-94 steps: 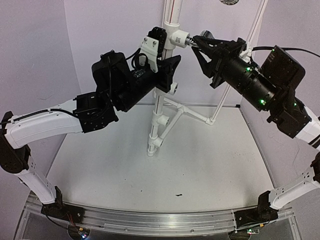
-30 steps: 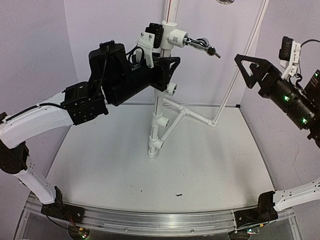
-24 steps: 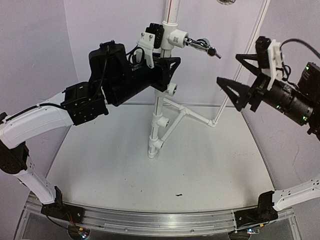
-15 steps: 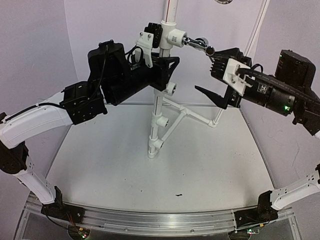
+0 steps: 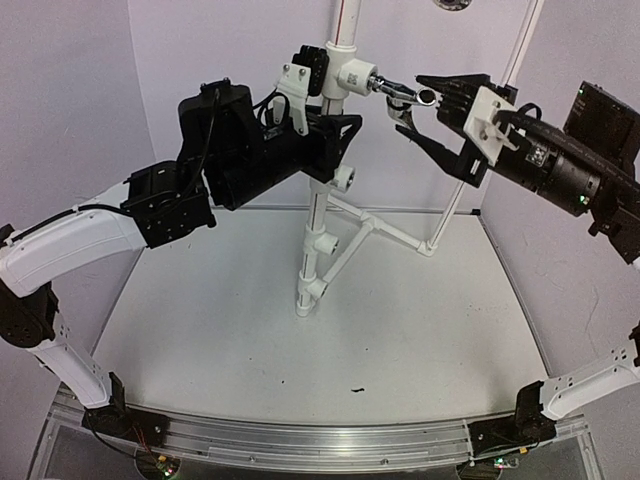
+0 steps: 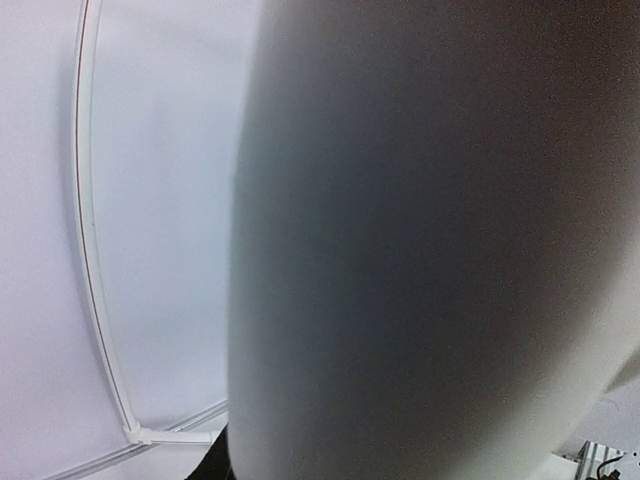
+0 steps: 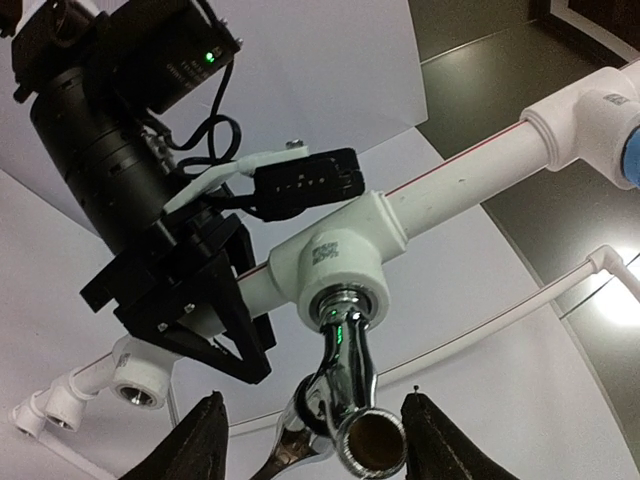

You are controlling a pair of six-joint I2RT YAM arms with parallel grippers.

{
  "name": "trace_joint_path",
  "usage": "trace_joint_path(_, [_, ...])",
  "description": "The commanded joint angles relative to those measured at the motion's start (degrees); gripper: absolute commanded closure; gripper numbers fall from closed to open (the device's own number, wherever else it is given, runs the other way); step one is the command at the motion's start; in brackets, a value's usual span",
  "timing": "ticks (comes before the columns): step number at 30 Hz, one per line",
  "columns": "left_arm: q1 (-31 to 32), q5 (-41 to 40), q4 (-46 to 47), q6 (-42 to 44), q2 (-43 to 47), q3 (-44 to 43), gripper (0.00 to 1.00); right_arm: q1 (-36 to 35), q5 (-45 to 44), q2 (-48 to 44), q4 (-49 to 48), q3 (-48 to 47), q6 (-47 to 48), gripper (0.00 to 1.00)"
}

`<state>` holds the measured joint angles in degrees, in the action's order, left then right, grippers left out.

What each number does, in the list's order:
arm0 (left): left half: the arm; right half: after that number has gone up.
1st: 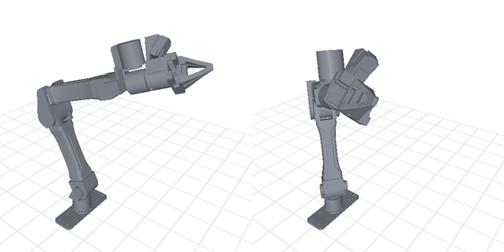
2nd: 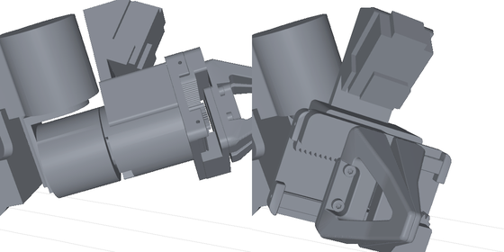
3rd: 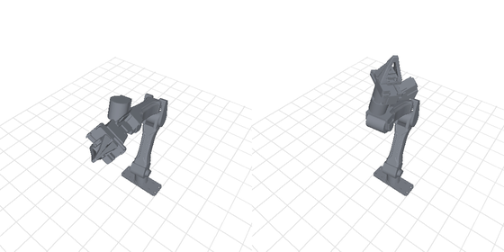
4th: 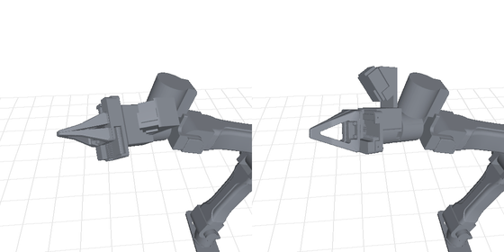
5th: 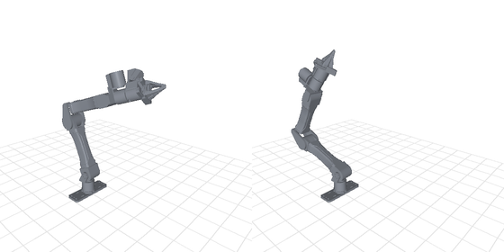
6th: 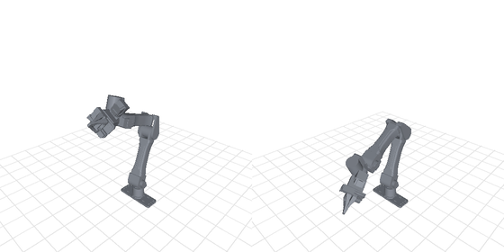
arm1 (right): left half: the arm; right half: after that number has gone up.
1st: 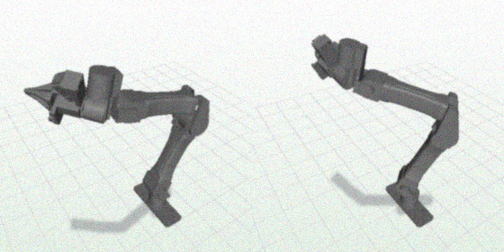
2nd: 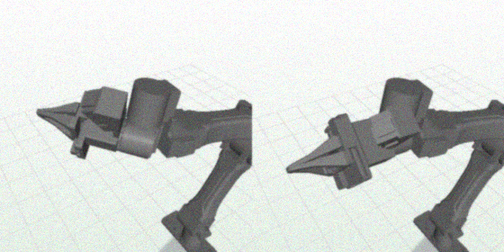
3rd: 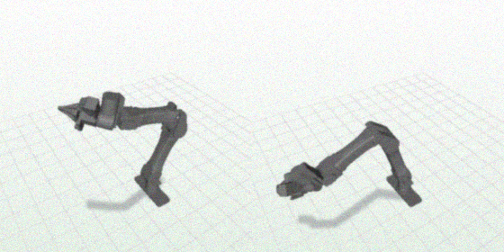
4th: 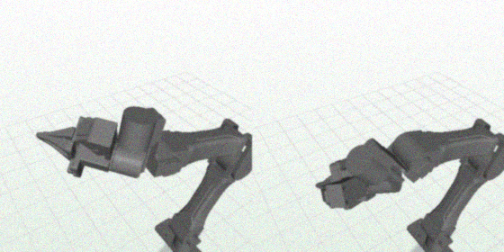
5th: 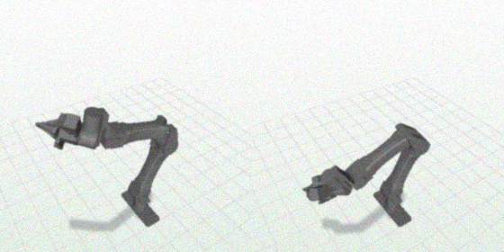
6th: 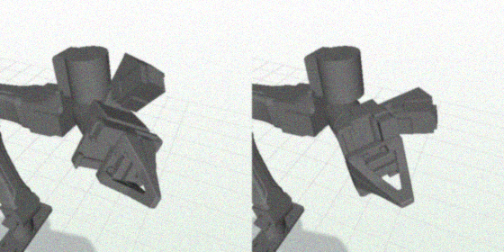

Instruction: Install the water faucets

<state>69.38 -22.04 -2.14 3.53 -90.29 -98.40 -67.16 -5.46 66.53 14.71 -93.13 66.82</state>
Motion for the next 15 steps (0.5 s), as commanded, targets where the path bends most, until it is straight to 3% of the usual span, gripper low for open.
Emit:
trace_joint_path(1, [0.9,-2.0,-21.8,-23.3,-4.7,4.0,1.00,-0.2,0.7,2.8,-4.1,-5.0,-8.1,0.46])
trace_joint_path(8, [0.9,-1.5,-22.2,-22.9,-4.6,4.0,1.00,-0.2,-2.8,5.0,-4.3,-7.2,-28.5,0.76])
trace_joint_path(12, [0.9,-1.3,-22.6,-22.8,-4.9,3.3,1.00,-0.2,-4.8,4.2,-4.7,-5.2,-40.0,0.99])
trace_joint_path(15, [0.9,-1.3,-22.7,-23.0,-5.1,3.2,1.00,-0.2,-8.0,3.6,-6.6,-3.6,-53.2,1.00])
